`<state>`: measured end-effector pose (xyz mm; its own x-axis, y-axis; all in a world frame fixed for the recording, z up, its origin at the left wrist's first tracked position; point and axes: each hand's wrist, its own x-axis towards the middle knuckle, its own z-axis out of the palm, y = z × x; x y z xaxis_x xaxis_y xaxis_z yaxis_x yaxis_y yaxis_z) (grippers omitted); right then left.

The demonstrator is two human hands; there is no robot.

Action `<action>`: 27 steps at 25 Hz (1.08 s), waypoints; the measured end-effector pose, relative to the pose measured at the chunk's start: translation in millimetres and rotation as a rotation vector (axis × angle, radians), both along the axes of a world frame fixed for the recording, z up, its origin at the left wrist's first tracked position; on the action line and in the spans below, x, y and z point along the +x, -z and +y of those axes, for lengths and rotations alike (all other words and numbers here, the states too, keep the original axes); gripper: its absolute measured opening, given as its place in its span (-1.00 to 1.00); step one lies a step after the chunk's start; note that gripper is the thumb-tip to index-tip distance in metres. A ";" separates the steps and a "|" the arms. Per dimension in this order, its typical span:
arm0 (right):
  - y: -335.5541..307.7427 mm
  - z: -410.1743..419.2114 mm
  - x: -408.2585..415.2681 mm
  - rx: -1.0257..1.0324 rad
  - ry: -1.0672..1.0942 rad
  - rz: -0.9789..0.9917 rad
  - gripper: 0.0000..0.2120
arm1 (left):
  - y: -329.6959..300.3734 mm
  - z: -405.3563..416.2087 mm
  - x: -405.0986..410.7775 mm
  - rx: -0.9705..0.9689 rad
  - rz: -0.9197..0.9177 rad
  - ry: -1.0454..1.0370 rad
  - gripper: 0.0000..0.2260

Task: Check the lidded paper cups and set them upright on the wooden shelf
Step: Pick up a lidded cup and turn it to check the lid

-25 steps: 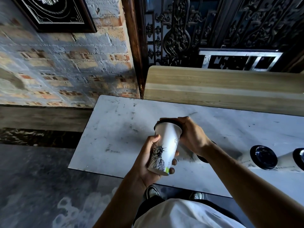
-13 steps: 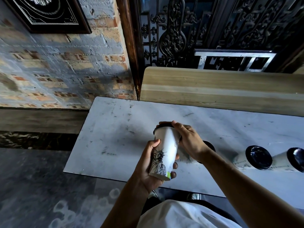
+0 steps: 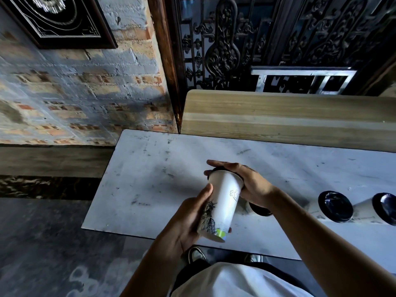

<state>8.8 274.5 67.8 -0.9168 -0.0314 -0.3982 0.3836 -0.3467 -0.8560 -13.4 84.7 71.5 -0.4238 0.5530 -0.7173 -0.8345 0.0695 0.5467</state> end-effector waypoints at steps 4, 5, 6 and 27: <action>0.3 -4.0 -3.3 0.125 -0.016 -0.076 -0.65 | 4.2 3.1 0.2 -0.103 0.047 0.003 -0.45; -1.8 -4.5 -2.4 0.125 -0.013 -0.103 -0.63 | 3.7 5.7 0.1 -0.173 0.122 0.054 -0.43; -1.2 -5.3 -2.2 0.147 -0.028 -0.112 -0.64 | 2.5 9.1 0.6 -0.258 0.233 0.114 -0.40; 2.0 -6.7 -6.9 0.063 0.171 -0.140 -0.54 | 12.3 23.6 -6.8 -0.365 0.492 0.244 -0.45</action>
<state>1.9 267.7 65.8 -0.8421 0.1484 -0.5186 0.4408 -0.3647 -0.8202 -20.2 108.3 59.2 -0.6431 0.4326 -0.6319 -0.4302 0.4786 0.7654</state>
